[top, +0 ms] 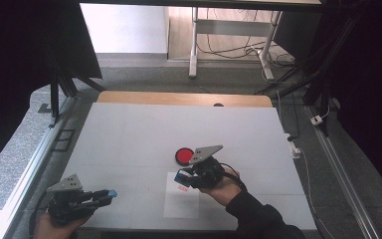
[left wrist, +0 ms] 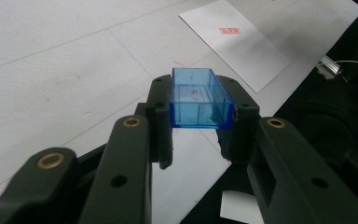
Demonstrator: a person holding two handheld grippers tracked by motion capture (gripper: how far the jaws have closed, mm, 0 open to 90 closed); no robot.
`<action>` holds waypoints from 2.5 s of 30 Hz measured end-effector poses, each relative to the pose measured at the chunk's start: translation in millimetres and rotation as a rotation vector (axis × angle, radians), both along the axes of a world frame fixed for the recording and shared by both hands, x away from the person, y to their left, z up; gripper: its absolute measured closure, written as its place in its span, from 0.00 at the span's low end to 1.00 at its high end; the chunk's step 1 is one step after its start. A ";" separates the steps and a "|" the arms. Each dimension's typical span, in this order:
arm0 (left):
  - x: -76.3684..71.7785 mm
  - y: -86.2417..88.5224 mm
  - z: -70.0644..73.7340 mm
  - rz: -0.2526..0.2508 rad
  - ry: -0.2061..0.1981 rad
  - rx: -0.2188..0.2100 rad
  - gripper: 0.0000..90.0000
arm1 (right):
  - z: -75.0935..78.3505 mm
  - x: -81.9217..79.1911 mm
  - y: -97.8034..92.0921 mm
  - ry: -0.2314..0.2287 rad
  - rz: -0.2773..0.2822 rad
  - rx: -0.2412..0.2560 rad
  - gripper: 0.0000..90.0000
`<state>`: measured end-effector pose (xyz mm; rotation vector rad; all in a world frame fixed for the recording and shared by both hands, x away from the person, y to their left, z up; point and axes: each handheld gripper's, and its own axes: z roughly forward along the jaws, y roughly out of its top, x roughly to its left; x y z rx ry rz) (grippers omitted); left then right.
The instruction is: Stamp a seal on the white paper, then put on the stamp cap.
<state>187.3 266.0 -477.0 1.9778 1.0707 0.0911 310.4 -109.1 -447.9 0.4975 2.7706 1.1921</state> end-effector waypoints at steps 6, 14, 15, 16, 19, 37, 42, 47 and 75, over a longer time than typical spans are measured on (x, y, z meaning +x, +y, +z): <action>-0.4 -0.2 0.8 -0.002 -0.004 -0.006 0.76 | 7.7 -0.9 -1.9 -0.003 -0.001 0.033 0.79; -0.6 -0.8 1.2 -0.008 -0.006 -0.009 0.76 | 19.5 -1.1 -6.8 -0.001 0.002 0.075 0.79; -0.6 -0.8 1.2 -0.009 -0.006 -0.009 0.76 | 20.9 -1.2 -7.4 -0.001 0.005 0.078 0.79; -0.6 -0.9 1.2 -0.010 -0.006 -0.009 0.76 | 22.5 -1.6 -7.8 -0.002 0.004 0.082 0.79; -0.6 -0.8 1.2 -0.010 -0.005 -0.011 0.76 | 26.8 -2.9 -8.9 -0.007 0.008 0.095 0.79; 0.1 -7.2 5.5 -0.042 -0.018 0.002 0.76 | 33.0 -6.0 -9.2 -0.017 0.018 0.112 0.79; 0.5 -12.5 8.8 -0.057 -0.030 0.025 0.76 | 33.9 -7.7 -8.8 -0.027 0.028 0.107 0.79; 1.3 -12.9 11.3 -0.061 -0.029 0.007 0.76 | 34.2 -9.2 -7.7 -0.029 0.038 0.099 0.79; 27.6 -52.1 20.6 -0.265 -0.045 0.019 0.76 | 39.0 -8.7 -9.8 -0.011 0.049 0.127 0.79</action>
